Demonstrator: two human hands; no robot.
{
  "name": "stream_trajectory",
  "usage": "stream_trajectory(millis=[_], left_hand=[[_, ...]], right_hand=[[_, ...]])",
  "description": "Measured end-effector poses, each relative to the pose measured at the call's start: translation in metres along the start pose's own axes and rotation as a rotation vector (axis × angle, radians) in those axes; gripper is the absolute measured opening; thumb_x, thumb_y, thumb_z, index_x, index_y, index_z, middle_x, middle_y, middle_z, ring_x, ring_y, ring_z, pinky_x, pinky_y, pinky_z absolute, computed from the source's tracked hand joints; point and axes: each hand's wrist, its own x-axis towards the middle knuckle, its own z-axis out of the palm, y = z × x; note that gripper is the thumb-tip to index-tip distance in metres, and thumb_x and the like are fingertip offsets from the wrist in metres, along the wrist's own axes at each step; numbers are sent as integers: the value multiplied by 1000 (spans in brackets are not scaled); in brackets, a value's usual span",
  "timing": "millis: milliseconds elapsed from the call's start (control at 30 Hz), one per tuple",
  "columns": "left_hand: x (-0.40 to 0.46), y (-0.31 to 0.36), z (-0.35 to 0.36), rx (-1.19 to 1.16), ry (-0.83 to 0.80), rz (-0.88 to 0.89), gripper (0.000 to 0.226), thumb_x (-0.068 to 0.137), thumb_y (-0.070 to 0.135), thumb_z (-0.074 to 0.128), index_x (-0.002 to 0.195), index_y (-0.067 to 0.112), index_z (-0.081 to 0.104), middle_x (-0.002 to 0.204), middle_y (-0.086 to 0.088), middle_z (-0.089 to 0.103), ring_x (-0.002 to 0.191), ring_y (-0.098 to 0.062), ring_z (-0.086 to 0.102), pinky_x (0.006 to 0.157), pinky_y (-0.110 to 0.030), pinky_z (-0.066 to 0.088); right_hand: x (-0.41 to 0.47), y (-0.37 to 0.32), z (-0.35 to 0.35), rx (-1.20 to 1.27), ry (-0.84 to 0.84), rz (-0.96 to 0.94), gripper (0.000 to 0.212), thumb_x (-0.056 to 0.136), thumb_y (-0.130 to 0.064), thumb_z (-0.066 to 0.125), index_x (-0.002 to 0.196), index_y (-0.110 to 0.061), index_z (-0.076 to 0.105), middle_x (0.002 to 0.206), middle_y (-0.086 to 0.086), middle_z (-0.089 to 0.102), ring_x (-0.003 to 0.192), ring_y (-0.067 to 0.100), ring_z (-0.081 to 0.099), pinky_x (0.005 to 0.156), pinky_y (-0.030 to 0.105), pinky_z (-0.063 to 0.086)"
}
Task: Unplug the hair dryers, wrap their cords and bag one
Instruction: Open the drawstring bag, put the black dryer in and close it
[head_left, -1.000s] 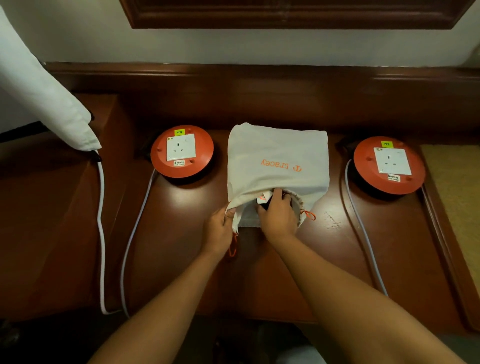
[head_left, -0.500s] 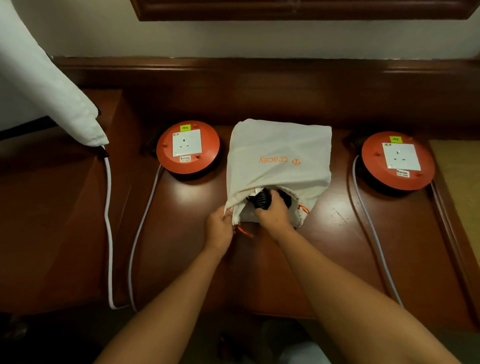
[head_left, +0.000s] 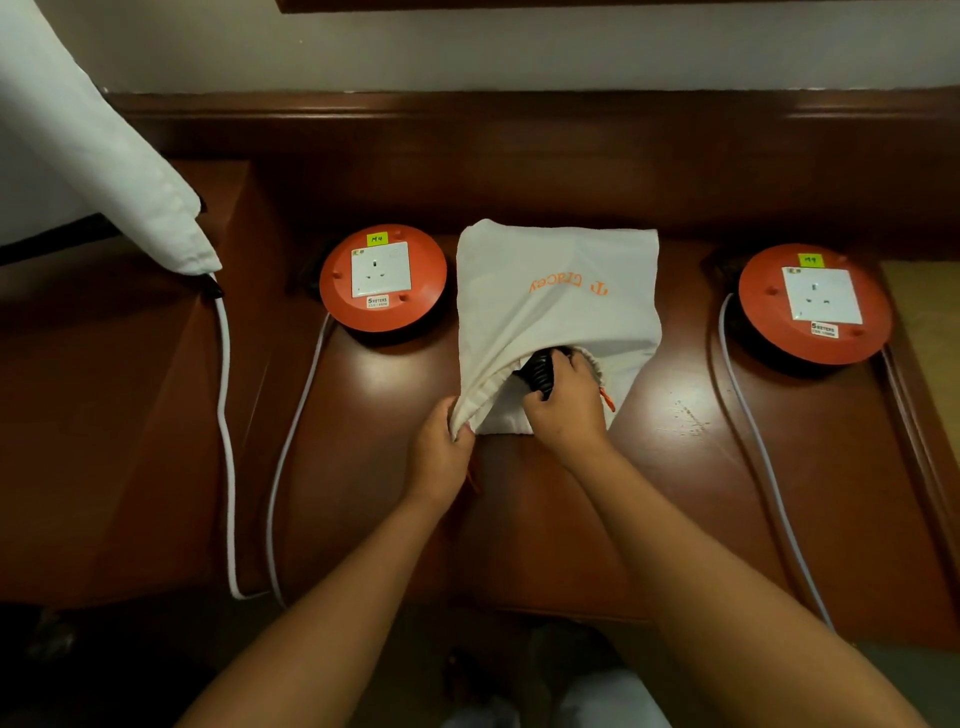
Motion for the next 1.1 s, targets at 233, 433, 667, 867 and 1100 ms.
stream_trajectory(millis=[233, 433, 667, 867, 1100], left_hand=[[-5, 8, 0, 21, 4, -14, 13, 90, 3, 52, 85, 14, 56, 65, 5, 55, 52, -2, 51, 46, -11, 37], [8, 2, -8, 12, 27, -41, 11, 89, 3, 53, 83, 12, 57, 64, 5, 53, 53, -3, 47, 50, -22, 36], [12, -11, -9, -41, 60, -50, 11, 92, 7, 51, 85, 8, 59, 64, 4, 52, 54, -9, 45, 50, -27, 36], [7, -10, -3, -209, 114, -157, 27, 103, 23, 40, 82, 24, 58, 66, -3, 54, 56, -14, 48, 53, -32, 40], [6, -11, 8, -245, 147, -243, 31, 103, 31, 37, 88, 17, 60, 77, -7, 59, 68, -18, 54, 62, -33, 44]], right_hand=[[5, 2, 0, -68, 39, -58, 43, 76, -3, 52, 118, -2, 48, 137, 17, 39, 118, 36, 46, 85, 42, 47], [8, 21, -8, 117, 84, -54, 56, 83, -11, 63, 134, -10, 40, 139, 9, 43, 126, 24, 43, 93, 28, 38], [4, 43, -9, 192, 228, 166, 106, 67, -49, 79, 147, -21, 15, 135, 17, 32, 117, 28, 46, 96, 39, 45], [13, 49, -9, 529, 2, 310, 65, 74, -43, 76, 127, -15, 51, 110, 7, 62, 95, 19, 61, 82, 36, 53], [19, 45, -19, 834, -19, 369, 22, 81, -13, 73, 89, -14, 53, 89, 11, 58, 65, 15, 54, 53, 27, 44]])
